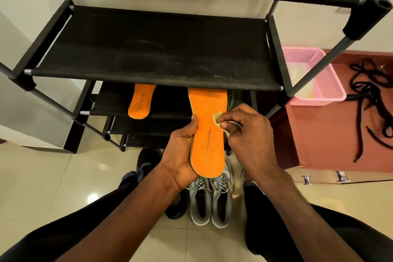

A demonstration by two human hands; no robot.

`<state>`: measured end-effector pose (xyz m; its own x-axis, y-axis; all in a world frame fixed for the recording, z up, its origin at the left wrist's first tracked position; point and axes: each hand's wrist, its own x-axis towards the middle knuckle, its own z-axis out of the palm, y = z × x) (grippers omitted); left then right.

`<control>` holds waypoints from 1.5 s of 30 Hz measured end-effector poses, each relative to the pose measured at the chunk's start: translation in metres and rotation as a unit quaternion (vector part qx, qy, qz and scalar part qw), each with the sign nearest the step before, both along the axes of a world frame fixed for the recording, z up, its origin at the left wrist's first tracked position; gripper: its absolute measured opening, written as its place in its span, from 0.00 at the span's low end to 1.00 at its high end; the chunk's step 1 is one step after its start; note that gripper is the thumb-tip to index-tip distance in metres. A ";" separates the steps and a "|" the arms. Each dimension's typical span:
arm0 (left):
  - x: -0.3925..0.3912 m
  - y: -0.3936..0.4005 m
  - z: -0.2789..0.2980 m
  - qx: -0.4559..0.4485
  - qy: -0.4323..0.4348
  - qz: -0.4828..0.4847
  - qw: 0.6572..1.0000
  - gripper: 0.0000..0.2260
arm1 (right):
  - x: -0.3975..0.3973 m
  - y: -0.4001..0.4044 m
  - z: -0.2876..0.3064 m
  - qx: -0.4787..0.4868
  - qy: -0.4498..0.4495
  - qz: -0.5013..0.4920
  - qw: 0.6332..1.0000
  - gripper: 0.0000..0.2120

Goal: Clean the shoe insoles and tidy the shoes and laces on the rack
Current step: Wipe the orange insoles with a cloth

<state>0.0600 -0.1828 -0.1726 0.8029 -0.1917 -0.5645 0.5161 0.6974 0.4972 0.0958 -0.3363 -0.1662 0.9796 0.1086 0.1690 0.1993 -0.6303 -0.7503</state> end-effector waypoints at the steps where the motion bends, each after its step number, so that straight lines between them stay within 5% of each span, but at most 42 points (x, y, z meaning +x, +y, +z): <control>1: 0.000 0.000 0.000 0.001 0.002 0.001 1.000 0.20 | 0.000 0.001 0.000 0.000 0.002 -0.003 1.000 0.09; 10: 0.006 0.015 0.004 -0.060 0.013 0.005 0.998 0.29 | -0.030 0.037 0.006 0.083 0.081 0.147 0.982 0.15; 15: 0.010 0.027 0.001 -0.039 0.030 0.026 0.998 0.27 | -0.026 0.022 0.026 0.068 0.206 0.245 0.945 0.09; 21: 0.007 0.020 0.004 0.145 0.035 0.000 0.989 0.17 | -0.011 -0.006 0.032 0.169 0.244 -0.005 0.955 0.07; 24: -0.002 0.022 0.001 0.228 0.032 -0.004 0.973 0.11 | -0.016 -0.003 0.032 0.207 0.291 -0.027 0.934 0.07; 28: -0.009 0.032 -0.002 0.326 0.028 -0.024 0.945 0.12 | -0.023 0.011 0.014 0.094 0.252 -0.018 0.963 0.14; 34: -0.012 0.050 0.007 0.373 0.015 -0.017 0.927 0.12 | -0.026 0.042 0.004 0.127 0.359 -0.055 0.923 0.10; 37: -0.012 0.055 0.009 0.381 0.005 -0.015 0.924 0.10 | -0.025 0.061 0.000 0.215 0.398 -0.071 0.889 0.17; 45: -0.001 0.079 -0.008 0.399 0.020 0.040 0.916 0.08 | 0.000 0.106 -0.028 0.242 0.357 -0.091 0.897 0.16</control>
<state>0.0594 -0.1042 -0.1804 0.7722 0.3533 -0.5281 0.5077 0.1568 0.8472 0.0958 -0.2302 -0.1947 0.8509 0.0194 -0.5250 -0.5148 -0.1685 -0.8406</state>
